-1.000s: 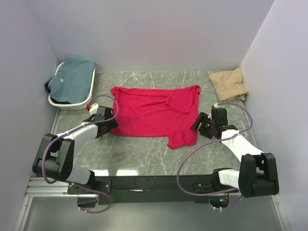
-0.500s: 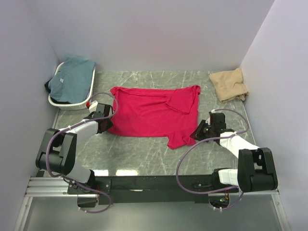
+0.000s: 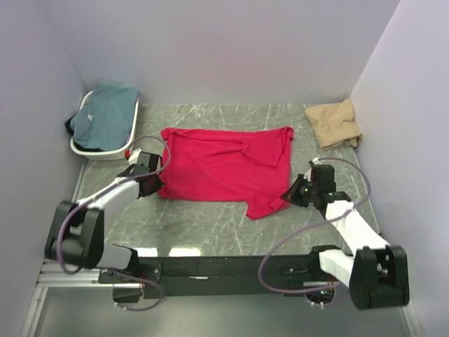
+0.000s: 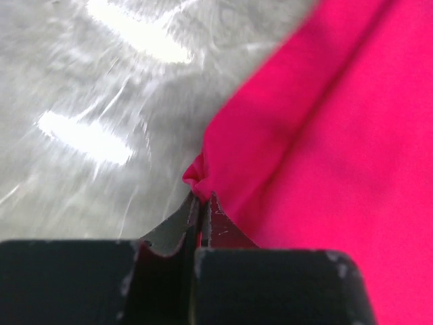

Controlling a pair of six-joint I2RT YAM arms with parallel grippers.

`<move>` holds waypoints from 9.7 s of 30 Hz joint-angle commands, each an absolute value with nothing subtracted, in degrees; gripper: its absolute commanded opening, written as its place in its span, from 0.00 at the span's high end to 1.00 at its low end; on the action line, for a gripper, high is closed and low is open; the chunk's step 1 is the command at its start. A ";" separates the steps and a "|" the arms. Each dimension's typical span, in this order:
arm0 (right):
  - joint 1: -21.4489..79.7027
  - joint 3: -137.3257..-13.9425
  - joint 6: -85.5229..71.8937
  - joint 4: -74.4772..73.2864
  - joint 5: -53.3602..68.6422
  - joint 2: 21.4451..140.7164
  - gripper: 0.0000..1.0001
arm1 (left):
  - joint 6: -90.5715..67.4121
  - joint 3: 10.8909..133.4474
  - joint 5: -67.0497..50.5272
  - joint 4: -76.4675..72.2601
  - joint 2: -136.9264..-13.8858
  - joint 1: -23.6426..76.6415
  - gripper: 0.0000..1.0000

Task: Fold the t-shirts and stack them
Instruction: Flatten the tshirt out

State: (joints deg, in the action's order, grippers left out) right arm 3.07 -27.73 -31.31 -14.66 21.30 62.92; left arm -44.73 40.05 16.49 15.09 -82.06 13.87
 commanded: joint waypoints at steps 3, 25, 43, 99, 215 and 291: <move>2.72 -33.05 -29.62 -29.07 16.44 51.34 1.00 | -50.35 40.51 15.91 29.69 -65.23 17.05 0.99; 2.81 -37.07 -39.20 -39.91 4.23 35.59 0.24 | -60.92 42.62 21.06 46.31 -55.46 26.81 0.13; -2.46 -44.99 -36.92 -7.22 18.00 73.28 0.33 | -42.45 51.07 5.99 -2.07 -82.78 17.85 0.06; -4.48 -55.64 -32.78 -2.99 25.66 100.46 0.79 | -41.49 68.03 10.28 -2.64 -110.39 11.16 0.28; -7.38 -83.05 -31.64 -11.16 27.60 88.50 1.00 | -34.19 89.38 11.08 13.19 -105.20 4.57 0.99; -6.77 -62.41 -29.97 -18.22 26.20 44.64 1.00 | -43.15 52.05 1.39 23.58 -36.90 7.73 0.99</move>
